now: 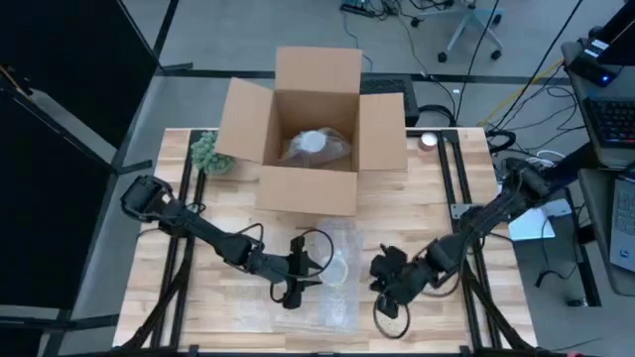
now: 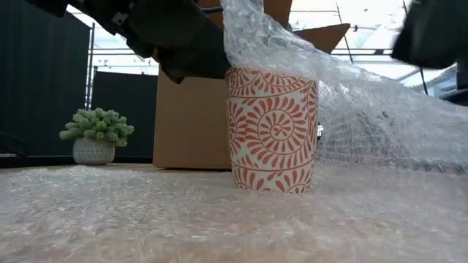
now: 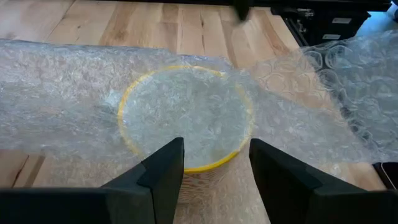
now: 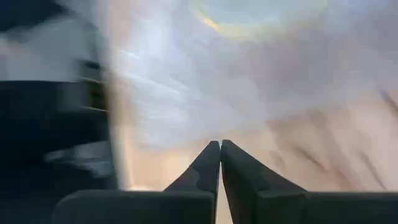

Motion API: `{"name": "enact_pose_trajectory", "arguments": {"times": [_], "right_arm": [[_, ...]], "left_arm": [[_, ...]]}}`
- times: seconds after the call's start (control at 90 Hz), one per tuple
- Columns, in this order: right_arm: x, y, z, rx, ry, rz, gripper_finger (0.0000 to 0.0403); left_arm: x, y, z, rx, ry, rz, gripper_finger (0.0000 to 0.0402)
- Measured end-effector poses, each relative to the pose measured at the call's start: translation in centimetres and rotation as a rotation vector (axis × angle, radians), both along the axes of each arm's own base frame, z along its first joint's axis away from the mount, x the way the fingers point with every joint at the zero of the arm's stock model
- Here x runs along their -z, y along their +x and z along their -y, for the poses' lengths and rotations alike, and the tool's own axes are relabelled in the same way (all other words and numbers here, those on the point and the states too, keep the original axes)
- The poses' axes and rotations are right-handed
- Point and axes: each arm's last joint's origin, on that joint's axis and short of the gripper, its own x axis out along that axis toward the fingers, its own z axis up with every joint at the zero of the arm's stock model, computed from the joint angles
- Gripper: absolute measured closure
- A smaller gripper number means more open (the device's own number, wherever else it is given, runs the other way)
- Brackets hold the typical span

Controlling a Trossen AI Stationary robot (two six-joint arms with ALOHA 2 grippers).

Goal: Wrap mug
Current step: Wrap the yellow patterned mug with bubble wrap

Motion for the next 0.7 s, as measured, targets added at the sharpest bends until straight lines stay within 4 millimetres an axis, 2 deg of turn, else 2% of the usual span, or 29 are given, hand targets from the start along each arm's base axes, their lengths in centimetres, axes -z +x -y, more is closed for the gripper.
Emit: {"name": "enact_pose_trajectory", "arguments": {"times": [0.156, 0.256, 0.411, 0.6, 0.7], "right_arm": [[1.3, 1.6, 0.1, -0.043, -0.071, 0.040, 0.0403], [0.6, 2.6, 0.5, -0.074, -0.104, 0.146, 0.0403], [-1.2, 3.1, 1.2, -0.101, -0.104, 0.252, 0.0403], [-2.0, 4.0, 1.2, -0.127, -0.103, 0.353, 0.0401], [-2.4, 4.4, 1.4, -0.139, -0.113, 0.401, 0.0383]], "left_arm": [[-0.1, 0.0, 0.0, 0.000, 0.000, -0.001, 0.0228], [-0.2, -0.1, -0.1, 0.001, -0.001, 0.000, 0.0228], [-0.5, -0.3, -0.1, 0.003, -0.001, 0.001, 0.0228], [-0.8, -0.4, -0.2, 0.004, -0.004, 0.007, 0.0228], [-1.0, -0.4, -0.2, 0.004, -0.010, 0.014, 0.0228]]}}
